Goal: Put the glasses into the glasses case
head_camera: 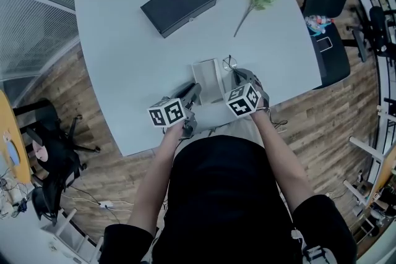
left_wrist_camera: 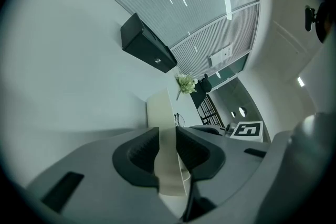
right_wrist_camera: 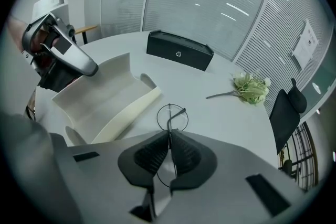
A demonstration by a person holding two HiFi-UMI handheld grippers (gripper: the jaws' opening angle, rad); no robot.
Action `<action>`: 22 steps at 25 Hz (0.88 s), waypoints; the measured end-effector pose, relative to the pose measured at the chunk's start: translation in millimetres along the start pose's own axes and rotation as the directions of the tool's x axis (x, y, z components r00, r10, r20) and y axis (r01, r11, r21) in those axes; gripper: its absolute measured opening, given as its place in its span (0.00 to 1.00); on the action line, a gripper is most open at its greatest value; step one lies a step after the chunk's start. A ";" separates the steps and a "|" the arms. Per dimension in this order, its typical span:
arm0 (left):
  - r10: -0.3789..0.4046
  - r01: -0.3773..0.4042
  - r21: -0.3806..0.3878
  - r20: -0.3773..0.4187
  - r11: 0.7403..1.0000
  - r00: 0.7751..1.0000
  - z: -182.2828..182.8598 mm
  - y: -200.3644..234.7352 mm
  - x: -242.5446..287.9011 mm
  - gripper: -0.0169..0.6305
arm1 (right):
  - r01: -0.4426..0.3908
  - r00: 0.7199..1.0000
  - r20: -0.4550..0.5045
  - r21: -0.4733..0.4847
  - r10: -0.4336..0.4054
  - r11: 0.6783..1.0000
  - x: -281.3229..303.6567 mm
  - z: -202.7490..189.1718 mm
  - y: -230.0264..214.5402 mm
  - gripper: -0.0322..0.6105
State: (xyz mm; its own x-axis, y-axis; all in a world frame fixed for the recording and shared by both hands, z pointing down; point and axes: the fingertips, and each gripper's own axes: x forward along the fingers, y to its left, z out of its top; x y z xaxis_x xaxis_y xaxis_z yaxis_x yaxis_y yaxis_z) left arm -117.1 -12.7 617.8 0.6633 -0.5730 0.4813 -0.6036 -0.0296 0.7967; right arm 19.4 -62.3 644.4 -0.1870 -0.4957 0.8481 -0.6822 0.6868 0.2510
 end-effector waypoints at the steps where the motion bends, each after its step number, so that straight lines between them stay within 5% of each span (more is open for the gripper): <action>1: -0.001 0.001 0.001 -0.001 1.000 1.000 -0.4 0.1 0.1 0.20 | 0.002 1.000 0.001 0.003 -0.002 1.000 0.1 -0.3 -0.5 0.10; 11: -0.013 0.013 -0.005 -0.008 1.000 1.000 -0.8 -2.5 1.0 0.20 | 0.021 1.000 -0.006 0.059 -0.021 0.998 -6.8 -5.2 -4.0 0.09; 22: -0.030 0.030 -0.022 -0.009 0.999 1.000 -1.7 -2.1 3.4 0.20 | 0.016 0.994 0.100 0.183 -0.034 0.983 -45.3 22.4 -7.7 0.09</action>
State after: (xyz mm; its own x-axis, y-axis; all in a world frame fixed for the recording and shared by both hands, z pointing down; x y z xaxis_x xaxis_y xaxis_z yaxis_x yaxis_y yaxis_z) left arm -112.8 -13.2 618.5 0.6851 -0.5642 0.4608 -0.5740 -0.0286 0.8184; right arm 17.3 -57.0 593.6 -0.2331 -0.5696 0.7882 -0.8029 0.5700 0.1744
